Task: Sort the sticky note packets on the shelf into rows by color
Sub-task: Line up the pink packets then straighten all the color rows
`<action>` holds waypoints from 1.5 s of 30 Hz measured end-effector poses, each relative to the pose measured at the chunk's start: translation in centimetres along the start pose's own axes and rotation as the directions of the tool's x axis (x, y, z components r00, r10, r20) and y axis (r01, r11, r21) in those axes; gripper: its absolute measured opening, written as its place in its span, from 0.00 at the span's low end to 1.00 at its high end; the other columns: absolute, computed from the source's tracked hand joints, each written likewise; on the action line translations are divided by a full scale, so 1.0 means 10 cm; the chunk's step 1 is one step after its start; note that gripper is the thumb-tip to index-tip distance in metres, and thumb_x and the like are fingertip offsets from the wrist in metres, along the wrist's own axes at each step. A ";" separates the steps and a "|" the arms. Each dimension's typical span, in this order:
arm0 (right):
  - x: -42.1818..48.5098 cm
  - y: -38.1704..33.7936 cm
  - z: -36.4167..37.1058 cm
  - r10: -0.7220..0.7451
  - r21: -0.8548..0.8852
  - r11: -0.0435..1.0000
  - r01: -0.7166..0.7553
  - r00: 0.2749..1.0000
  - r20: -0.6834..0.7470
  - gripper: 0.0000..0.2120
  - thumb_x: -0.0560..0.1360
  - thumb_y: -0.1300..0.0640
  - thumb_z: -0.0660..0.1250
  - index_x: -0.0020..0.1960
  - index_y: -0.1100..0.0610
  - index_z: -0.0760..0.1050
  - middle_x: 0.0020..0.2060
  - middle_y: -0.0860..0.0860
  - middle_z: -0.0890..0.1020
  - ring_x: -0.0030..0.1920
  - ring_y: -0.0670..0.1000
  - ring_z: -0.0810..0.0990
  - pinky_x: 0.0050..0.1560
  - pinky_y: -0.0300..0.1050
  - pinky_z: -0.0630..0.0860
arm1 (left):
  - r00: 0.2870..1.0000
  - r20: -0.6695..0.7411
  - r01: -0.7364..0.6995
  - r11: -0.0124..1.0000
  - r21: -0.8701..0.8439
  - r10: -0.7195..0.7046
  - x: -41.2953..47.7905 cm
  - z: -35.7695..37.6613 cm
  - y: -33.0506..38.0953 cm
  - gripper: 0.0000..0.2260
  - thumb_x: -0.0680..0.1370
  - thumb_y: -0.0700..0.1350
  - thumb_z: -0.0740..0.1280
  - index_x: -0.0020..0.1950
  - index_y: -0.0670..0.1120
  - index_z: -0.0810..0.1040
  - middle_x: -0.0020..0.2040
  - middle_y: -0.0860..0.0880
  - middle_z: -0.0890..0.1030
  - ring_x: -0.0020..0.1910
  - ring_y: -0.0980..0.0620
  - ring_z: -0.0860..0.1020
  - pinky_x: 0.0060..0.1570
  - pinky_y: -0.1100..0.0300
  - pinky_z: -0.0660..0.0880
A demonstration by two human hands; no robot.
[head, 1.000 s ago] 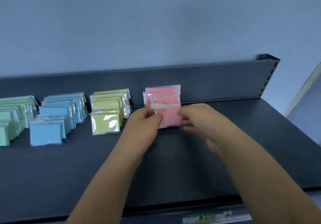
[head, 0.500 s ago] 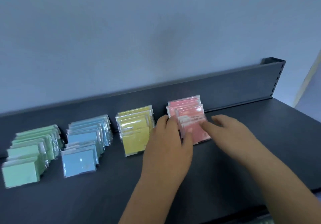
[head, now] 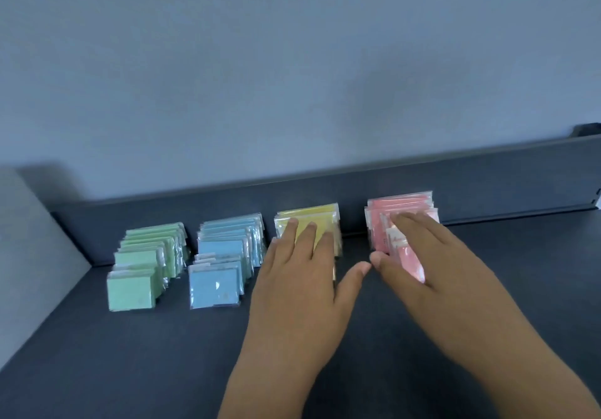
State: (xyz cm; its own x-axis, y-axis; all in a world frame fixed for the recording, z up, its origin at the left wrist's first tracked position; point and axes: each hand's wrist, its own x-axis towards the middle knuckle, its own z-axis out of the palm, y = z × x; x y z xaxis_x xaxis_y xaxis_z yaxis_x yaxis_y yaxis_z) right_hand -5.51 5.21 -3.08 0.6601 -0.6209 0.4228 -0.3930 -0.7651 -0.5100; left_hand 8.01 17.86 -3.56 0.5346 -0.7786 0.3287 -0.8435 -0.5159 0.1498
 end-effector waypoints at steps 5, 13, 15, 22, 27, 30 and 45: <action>0.00 -0.15 0.19 -0.092 0.086 0.992 0.087 0.995 0.047 0.32 0.79 0.35 0.59 0.80 0.44 0.62 0.77 0.36 0.64 0.77 0.38 0.58 0.73 0.40 0.62 | 0.994 -0.007 0.112 0.993 -0.035 -0.112 -0.23 -0.03 -0.18 0.39 0.76 0.71 0.39 0.81 0.53 0.62 0.82 0.55 0.59 0.82 0.54 0.46 0.79 0.56 0.44; -0.07 -0.31 0.39 -0.140 0.113 0.986 0.121 0.974 0.176 0.30 0.80 0.38 0.60 0.80 0.43 0.60 0.79 0.36 0.60 0.80 0.38 0.50 0.72 0.40 0.56 | 0.961 -0.047 0.275 0.961 0.021 -0.274 -0.61 -0.08 -0.53 0.41 0.76 0.71 0.37 0.80 0.51 0.65 0.81 0.53 0.63 0.83 0.52 0.50 0.80 0.54 0.49; -0.07 -0.37 0.44 -0.132 0.100 0.988 0.115 0.974 0.186 0.31 0.80 0.38 0.60 0.80 0.45 0.60 0.79 0.37 0.60 0.80 0.38 0.50 0.71 0.39 0.54 | 0.957 -0.064 0.284 0.959 0.001 -0.284 -0.68 -0.11 -0.62 0.39 0.77 0.71 0.39 0.79 0.51 0.66 0.80 0.53 0.64 0.82 0.52 0.51 0.81 0.52 0.51; -0.12 -0.71 0.68 -0.071 0.062 0.996 0.061 0.984 0.166 0.30 0.80 0.41 0.62 0.80 0.45 0.62 0.79 0.38 0.62 0.80 0.38 0.51 0.70 0.37 0.54 | 0.947 -0.113 0.285 0.950 -0.131 -0.300 -0.89 -0.22 -1.18 0.36 0.78 0.70 0.43 0.77 0.52 0.69 0.78 0.56 0.66 0.81 0.55 0.54 0.79 0.52 0.57; -0.24 -1.15 0.93 0.009 0.027 1.000 -0.012 0.994 0.108 0.30 0.80 0.42 0.64 0.80 0.46 0.63 0.79 0.40 0.63 0.80 0.41 0.54 0.73 0.40 0.56 | 0.964 -0.106 0.223 0.958 -0.179 -0.244 -1.04 -0.35 -1.81 0.37 0.78 0.71 0.44 0.75 0.52 0.71 0.77 0.56 0.68 0.80 0.54 0.56 0.78 0.56 0.57; -0.32 -1.46 1.11 0.071 0.010 0.997 -0.072 0.993 0.098 0.30 0.80 0.42 0.64 0.80 0.46 0.63 0.80 0.42 0.63 0.81 0.42 0.54 0.75 0.45 0.59 | 0.968 -0.095 0.212 0.959 -0.187 -0.233 -1.16 -0.49 -2.23 0.37 0.78 0.71 0.44 0.75 0.52 0.72 0.77 0.56 0.68 0.80 0.55 0.57 0.78 0.57 0.56; -0.28 -2.25 1.48 0.090 0.008 0.996 -0.091 0.988 0.123 0.29 0.79 0.42 0.64 0.79 0.44 0.64 0.78 0.39 0.65 0.79 0.44 0.60 0.74 0.48 0.64 | 0.952 -0.023 0.268 0.869 -0.416 -0.305 -1.21 -0.65 -3.13 0.23 0.81 0.61 0.60 0.73 0.52 0.72 0.73 0.59 0.69 0.76 0.58 0.62 0.70 0.63 0.61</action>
State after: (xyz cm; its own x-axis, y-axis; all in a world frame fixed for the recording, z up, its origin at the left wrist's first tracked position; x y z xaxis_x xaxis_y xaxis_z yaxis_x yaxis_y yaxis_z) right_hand 10.99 26.69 -3.83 0.6962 -0.6611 0.2798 -0.4466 -0.7040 -0.5522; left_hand 27.58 45.78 -6.21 0.7649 -0.5758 0.2889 -0.6117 -0.5085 0.6060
